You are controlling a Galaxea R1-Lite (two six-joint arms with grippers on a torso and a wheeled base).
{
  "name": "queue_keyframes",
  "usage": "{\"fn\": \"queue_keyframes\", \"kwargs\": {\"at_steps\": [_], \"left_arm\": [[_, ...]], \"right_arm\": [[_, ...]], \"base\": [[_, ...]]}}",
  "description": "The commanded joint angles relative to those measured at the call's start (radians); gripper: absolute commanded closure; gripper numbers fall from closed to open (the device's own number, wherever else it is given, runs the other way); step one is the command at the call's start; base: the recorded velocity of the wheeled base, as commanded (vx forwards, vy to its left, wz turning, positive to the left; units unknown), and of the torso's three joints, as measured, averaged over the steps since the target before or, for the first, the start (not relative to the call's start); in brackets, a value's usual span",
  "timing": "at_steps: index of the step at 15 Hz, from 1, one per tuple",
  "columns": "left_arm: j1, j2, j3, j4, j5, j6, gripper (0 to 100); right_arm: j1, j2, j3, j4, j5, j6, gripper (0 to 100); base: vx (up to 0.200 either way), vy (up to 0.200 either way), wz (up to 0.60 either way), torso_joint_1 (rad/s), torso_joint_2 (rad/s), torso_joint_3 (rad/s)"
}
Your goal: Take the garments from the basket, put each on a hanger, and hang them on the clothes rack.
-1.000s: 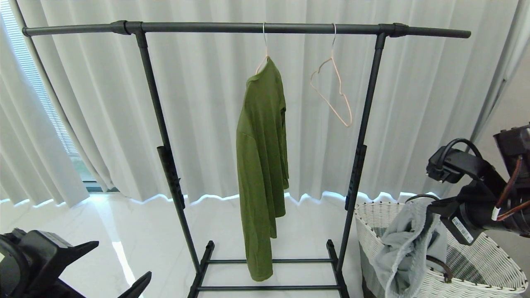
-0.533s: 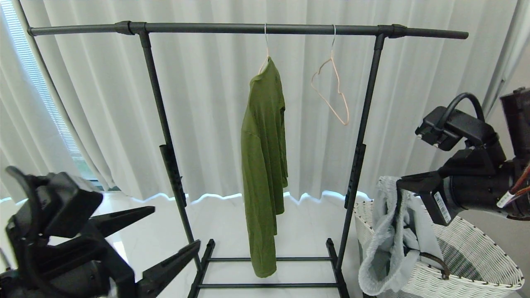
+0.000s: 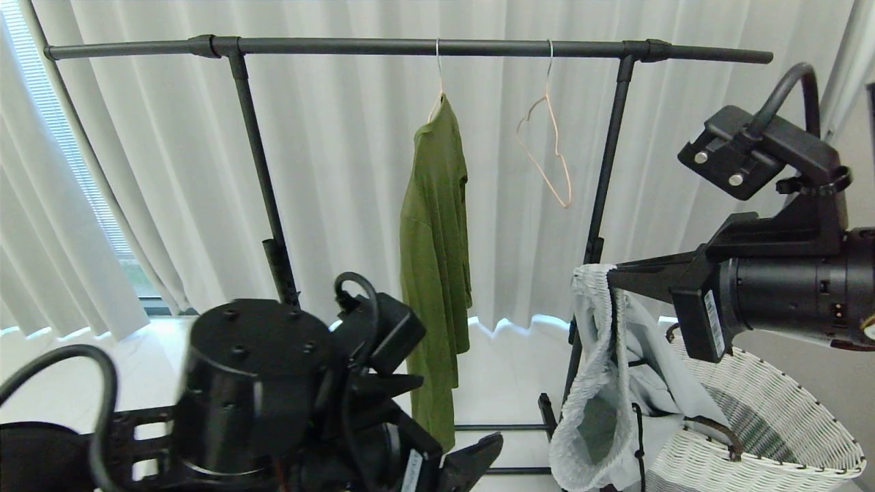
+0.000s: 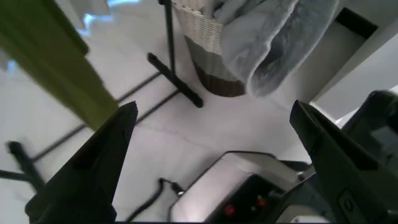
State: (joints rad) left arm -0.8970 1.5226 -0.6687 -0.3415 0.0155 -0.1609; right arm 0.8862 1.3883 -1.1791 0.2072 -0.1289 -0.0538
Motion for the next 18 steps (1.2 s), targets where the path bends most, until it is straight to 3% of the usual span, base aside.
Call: {"fn": "queue_keyframes", "kwargs": {"at_steps": [1, 2, 3, 4, 9, 15, 16, 18], "left_arm": [[-0.051, 0.177, -0.109, -0.001, -0.003, -0.094, 0], [-0.063, 0.2, -0.134, -0.001, -0.003, -0.132, 0], [-0.086, 0.268, -0.203, -0.002, -0.002, -0.24, 0], [-0.091, 0.306, -0.235, -0.002, -0.002, -0.272, 0], [-0.074, 0.522, -0.27, -0.117, 0.032, -0.278, 0], [-0.04, 0.554, -0.175, -0.119, 0.064, -0.278, 0], [-0.04, 0.553, -0.152, -0.134, 0.077, -0.278, 100], [-0.042, 0.551, -0.104, -0.191, 0.106, -0.278, 100]], "right_arm": [[0.02, -0.005, -0.016, -0.002, 0.0, 0.006, 100], [0.022, -0.006, -0.019, -0.002, 0.0, 0.008, 100], [0.023, -0.008, -0.027, -0.002, 0.0, 0.008, 100], [0.025, -0.008, -0.034, -0.002, 0.0, 0.008, 100], [0.023, -0.017, -0.062, 0.0, 0.0, 0.023, 100], [0.014, -0.02, -0.063, 0.0, 0.0, 0.025, 100], [0.013, -0.02, -0.062, 0.0, 0.002, 0.025, 100], [-0.007, -0.02, -0.062, -0.002, 0.009, 0.025, 100]], "base": [[0.0, 0.0, 0.0, 0.0, 0.0, 0.0], [0.0, 0.0, 0.0, 0.0, 0.0, 0.0], [0.0, 0.0, 0.0, 0.0, 0.0, 0.0], [0.0, 0.0, 0.0, 0.0, 0.0, 0.0], [0.0, 0.0, 0.0, 0.0, 0.0, 0.0], [0.0, 0.0, 0.0, 0.0, 0.0, 0.0], [0.0, 0.0, 0.0, 0.0, 0.0, 0.0], [0.0, 0.0, 0.0, 0.0, 0.0, 0.0]]}}
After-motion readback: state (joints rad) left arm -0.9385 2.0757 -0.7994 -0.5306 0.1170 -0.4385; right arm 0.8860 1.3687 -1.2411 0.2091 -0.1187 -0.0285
